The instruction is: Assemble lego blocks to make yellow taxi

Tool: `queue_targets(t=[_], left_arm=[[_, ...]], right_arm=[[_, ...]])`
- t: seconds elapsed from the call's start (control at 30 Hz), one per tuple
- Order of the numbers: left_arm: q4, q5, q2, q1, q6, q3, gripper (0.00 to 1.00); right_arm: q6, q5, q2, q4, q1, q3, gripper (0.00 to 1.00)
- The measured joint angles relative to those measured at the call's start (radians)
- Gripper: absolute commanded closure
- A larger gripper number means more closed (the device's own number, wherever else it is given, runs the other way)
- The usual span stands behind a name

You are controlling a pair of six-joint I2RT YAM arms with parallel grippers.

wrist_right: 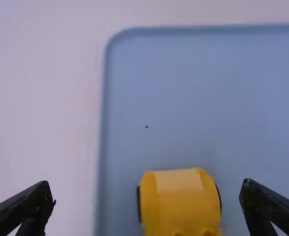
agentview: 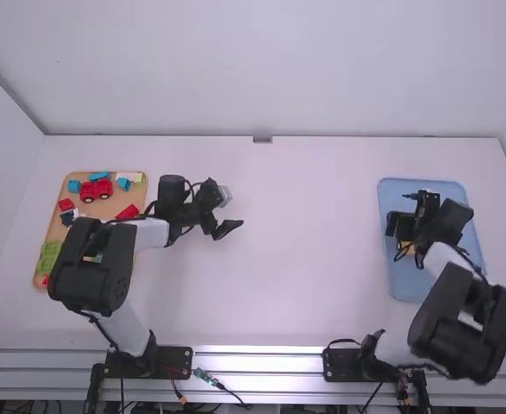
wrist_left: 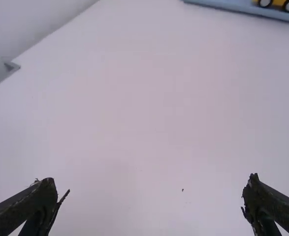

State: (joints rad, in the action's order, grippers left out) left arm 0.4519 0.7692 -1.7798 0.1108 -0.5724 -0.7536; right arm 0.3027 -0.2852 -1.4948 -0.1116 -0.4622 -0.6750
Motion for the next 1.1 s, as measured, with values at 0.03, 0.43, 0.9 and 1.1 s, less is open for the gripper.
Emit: queue_targets(t=[0.03,0.43,0.9,1.1], left_arm=[[-0.002,-0.035,0.0,0.018,0.032,-0.005,0.01],[-0.415,-0.455,0.045,0.109,0.428,-0.184,0.01],[-0.688,-0.672,0.269,0.118,0.618,-0.281,0.03],[-0.627,-0.712,0.349,0.079,0.597,-0.24,0.1]], right_arm=[[-0.008,0.012,0.052,0.049,0.025,-0.01,0.01],[-0.074,0.072,0.304,0.336,0.34,-0.079,0.01],[-0.144,0.175,0.314,0.424,0.643,-0.078,0.03],[-0.187,0.231,0.387,0.356,0.595,-0.048,0.1]])
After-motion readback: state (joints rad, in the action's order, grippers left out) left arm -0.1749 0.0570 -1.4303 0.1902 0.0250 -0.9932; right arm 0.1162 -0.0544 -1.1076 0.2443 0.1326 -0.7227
